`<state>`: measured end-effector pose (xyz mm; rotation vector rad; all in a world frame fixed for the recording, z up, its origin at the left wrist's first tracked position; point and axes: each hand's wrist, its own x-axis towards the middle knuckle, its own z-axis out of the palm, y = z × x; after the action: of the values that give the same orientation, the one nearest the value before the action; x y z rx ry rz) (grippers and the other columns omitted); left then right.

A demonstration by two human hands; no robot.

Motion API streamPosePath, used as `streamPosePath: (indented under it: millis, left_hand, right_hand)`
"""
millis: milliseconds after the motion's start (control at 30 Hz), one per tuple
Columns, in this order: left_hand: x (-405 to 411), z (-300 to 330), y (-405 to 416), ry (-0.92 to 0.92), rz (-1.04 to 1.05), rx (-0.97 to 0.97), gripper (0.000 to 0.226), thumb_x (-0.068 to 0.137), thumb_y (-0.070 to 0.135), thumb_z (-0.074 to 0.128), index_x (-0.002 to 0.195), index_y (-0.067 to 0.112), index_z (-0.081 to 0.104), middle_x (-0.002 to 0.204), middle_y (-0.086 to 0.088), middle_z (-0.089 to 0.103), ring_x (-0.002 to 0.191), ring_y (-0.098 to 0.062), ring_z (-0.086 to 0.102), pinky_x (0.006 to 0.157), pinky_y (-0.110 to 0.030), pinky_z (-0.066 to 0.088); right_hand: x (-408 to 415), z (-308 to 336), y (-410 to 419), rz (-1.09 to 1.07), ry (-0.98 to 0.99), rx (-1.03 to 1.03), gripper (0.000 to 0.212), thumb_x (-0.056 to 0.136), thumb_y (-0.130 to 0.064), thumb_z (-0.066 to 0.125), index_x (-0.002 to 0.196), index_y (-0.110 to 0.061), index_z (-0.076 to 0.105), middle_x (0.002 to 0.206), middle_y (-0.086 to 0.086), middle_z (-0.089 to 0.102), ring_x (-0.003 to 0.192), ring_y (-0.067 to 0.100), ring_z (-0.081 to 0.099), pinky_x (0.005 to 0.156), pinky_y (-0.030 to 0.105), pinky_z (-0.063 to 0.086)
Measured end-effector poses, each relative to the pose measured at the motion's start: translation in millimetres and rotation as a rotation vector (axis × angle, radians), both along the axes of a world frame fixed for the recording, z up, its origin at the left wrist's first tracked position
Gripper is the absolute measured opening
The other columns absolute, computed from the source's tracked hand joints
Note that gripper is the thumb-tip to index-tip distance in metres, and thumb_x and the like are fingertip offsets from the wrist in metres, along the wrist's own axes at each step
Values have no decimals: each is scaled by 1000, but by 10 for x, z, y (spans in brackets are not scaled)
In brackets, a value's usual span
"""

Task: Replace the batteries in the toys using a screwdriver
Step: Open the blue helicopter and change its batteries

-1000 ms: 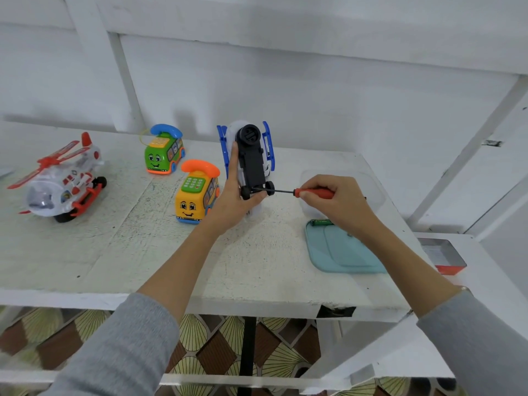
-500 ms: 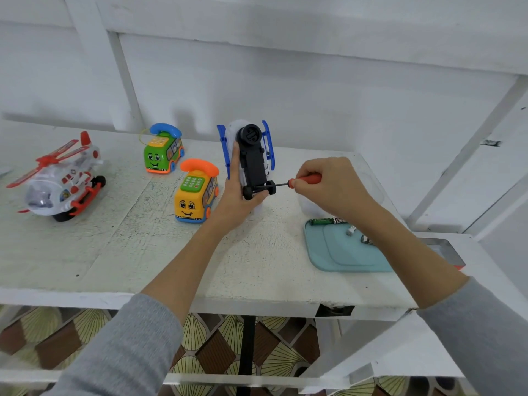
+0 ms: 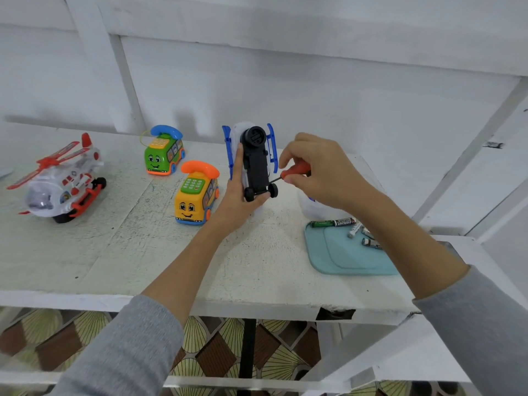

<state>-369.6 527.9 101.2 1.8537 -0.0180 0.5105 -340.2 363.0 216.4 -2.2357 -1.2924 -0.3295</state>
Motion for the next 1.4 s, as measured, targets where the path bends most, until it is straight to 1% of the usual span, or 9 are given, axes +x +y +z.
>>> streamPosePath:
  millis: [133,367,533,633,800,967,1100,1267,1400]
  left_hand:
    - [2,-19,21,-2,8,-30,95,90,-7,57,149,22,-11,136,29,22,106,24,47,78,-1,41]
    - [30,-25,9,10,19,-22,96,89,-6,59,149,24,-10,129,33,23,107,19,46,79,-1,40]
    - [31,-31,10,4,19,-19,95,90,-5,59,149,26,-9,127,34,26,107,10,51,77,-3,42]
    - [26,-14,-7,-19,12,-13,96,90,-5,58,146,30,-11,127,36,23,111,-3,50,77,-3,41]
    - [39,-29,13,-3,13,-21,97,89,-5,59,147,30,-10,127,37,21,110,2,52,77,-2,41]
    - [49,-60,46,-3,8,-16,96,90,-4,59,150,26,-10,139,28,20,111,23,44,83,-1,38]
    - [39,-56,71,-1,18,-37,99,89,1,62,150,31,-10,151,18,19,130,4,42,94,-9,40]
    - [53,-76,63,-19,5,-37,97,89,-4,59,149,29,-9,147,19,22,118,14,47,85,-5,41]
    - [51,-73,74,-17,8,-52,98,89,0,61,149,32,-10,152,14,20,127,2,44,90,-7,41]
  right_hand:
    - [41,-30,20,-153,33,-147,29,93,-37,50,106,-12,55,59,-15,47,56,4,43,57,29,40]
    - [14,-43,-29,39,33,65,19,77,-1,68,93,-8,61,74,-3,48,68,17,54,64,21,45]
    - [19,-65,-11,-137,66,-122,37,92,-36,51,118,-10,49,78,-5,61,70,16,57,70,31,47]
    - [62,-81,-43,-127,42,-35,21,90,-20,57,108,-10,54,62,-4,53,62,22,53,64,31,45]
    - [56,-67,-111,31,88,64,32,77,1,68,106,-9,60,83,5,54,74,15,52,68,8,40]
    - [70,-108,-27,-125,55,-117,34,95,-33,48,120,-10,52,70,-9,56,66,10,54,69,27,42]
    - [74,-154,-48,-65,55,14,18,87,-16,62,103,-9,57,63,-1,52,57,15,50,58,24,40]
    - [90,-187,-102,51,3,62,25,71,4,70,93,-4,62,81,7,59,67,7,51,65,16,43]
    - [96,-218,-79,2,12,57,19,80,-8,64,99,-6,60,84,6,60,65,5,49,66,14,44]
